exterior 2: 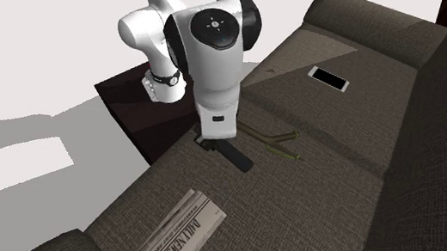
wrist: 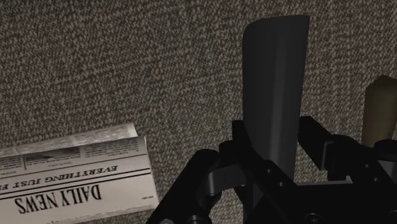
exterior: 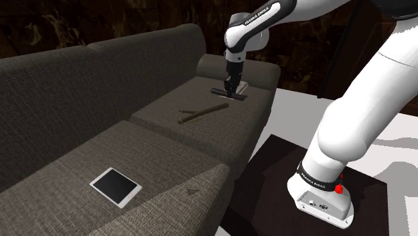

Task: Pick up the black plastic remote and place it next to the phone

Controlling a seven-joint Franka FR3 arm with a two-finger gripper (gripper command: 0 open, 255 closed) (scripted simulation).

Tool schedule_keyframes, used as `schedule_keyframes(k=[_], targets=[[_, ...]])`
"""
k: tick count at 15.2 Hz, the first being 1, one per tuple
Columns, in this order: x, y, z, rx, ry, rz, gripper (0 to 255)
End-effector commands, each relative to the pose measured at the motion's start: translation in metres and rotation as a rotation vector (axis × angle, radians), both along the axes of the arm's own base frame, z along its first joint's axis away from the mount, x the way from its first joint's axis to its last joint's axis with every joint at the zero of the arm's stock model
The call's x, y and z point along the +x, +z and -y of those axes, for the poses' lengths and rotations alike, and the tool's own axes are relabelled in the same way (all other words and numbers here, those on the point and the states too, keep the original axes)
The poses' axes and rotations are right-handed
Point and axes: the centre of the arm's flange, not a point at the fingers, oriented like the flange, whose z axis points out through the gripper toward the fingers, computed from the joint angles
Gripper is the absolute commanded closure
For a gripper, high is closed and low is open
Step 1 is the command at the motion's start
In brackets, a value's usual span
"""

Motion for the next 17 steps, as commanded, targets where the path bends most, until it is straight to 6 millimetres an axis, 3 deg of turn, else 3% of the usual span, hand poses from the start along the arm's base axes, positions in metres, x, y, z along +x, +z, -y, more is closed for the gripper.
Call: schedule_keyframes(k=[1,17], targets=[[0.011,0.0,-0.027,0.0,-0.001,0.0,255],[0.065,0.002,-0.231,0.0,-0.001,0.0,255]])
